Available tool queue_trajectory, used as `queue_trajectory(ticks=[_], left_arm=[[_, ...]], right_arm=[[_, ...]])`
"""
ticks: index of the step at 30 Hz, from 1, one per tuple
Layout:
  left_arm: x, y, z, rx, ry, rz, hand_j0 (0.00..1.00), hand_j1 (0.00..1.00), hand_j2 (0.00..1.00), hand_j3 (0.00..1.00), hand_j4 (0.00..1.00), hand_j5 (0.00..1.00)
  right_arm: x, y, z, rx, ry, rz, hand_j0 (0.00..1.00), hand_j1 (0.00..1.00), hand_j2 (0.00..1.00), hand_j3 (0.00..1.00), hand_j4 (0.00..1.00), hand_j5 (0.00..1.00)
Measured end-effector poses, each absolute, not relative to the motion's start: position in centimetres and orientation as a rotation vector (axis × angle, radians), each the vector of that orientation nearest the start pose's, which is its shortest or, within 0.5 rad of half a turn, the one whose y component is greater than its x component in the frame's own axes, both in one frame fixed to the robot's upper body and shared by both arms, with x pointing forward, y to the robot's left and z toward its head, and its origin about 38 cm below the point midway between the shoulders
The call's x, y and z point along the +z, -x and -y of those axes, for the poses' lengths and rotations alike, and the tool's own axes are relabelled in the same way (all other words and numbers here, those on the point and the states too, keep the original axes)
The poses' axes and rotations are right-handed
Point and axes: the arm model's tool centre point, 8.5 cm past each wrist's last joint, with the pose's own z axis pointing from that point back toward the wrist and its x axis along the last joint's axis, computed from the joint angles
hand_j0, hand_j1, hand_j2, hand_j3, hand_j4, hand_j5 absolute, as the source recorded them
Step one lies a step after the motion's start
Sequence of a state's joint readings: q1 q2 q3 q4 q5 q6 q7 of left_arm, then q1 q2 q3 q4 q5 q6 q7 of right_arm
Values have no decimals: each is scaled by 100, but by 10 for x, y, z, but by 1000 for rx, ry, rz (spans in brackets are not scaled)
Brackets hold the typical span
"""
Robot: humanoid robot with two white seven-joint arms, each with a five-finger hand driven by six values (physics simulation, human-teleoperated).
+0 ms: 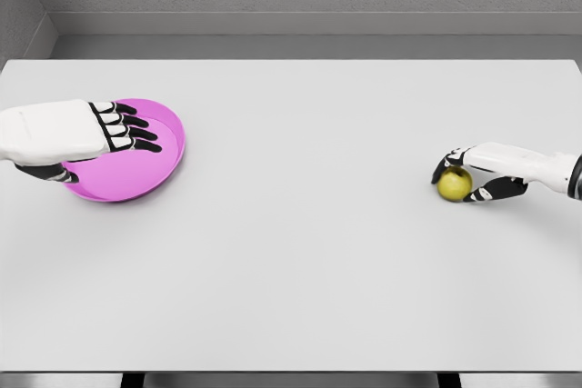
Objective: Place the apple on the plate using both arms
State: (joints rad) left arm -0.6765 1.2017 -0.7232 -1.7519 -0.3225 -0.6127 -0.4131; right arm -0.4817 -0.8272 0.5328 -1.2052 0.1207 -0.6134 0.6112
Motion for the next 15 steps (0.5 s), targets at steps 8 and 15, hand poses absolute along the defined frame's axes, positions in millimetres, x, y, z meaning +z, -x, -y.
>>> queue_trajectory(ticks=[8,15], left_arm=[[285,-374,-341,3010,692,-1780,100,100,100,100,100,100],[287,-375,-344,3009,707,-1783,100,100,100,100,100,100]], right_arm=[[146,-419,378,1718,141,1309,55,55,55,55,55,55],[154,-424,375,1709,144,1341,55,55,55,55,55,55]])
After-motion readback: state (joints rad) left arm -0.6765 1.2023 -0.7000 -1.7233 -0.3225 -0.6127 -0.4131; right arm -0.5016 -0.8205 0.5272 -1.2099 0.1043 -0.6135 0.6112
